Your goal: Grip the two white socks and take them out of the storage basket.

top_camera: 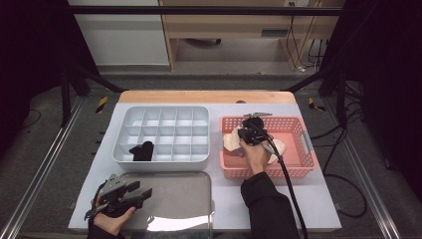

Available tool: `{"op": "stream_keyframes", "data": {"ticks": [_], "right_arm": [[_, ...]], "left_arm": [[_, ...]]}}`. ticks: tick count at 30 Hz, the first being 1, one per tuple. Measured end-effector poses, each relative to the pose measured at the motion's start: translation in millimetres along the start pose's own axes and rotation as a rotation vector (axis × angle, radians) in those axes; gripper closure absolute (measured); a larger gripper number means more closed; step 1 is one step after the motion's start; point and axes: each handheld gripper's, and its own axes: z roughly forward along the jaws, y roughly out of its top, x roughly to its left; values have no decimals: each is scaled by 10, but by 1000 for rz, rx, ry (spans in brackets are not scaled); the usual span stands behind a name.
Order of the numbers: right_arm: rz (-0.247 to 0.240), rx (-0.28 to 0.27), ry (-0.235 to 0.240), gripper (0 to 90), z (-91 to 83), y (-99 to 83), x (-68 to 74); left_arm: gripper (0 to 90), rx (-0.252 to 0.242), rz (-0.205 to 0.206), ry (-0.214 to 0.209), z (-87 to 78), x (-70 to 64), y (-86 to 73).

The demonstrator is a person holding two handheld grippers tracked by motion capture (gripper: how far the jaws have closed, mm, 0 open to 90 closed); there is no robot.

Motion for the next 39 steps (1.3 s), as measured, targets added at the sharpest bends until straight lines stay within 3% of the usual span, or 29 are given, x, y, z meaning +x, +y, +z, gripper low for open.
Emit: {"op": "stream_keyframes", "data": {"ticks": [11, 14, 15, 20, 27, 39], "right_arm": [[-22, -124, 11, 852, -479, 77, -39], [-40, -144, 16, 854, -583, 73, -37], [-57, -163, 24, 854, -708, 64, -22], [-86, -201, 52, 854, -961, 19, 10], [-132, -244, 118, 855, -1303, -97, 104], [-178, -276, 249, 856, -1660, -395, 271]], "left_arm": [[385, 1, 0, 7, 2, 2, -1], [384, 1, -1, 9, 2, 1, -1], [383, 1, -1, 9, 1, -2, -1], [382, 1, -6, 9, 2, -3, -1], [382, 1, -9, 11, 1, -3, -1], [381, -1, -12, 12, -3, -5, 0]]}}
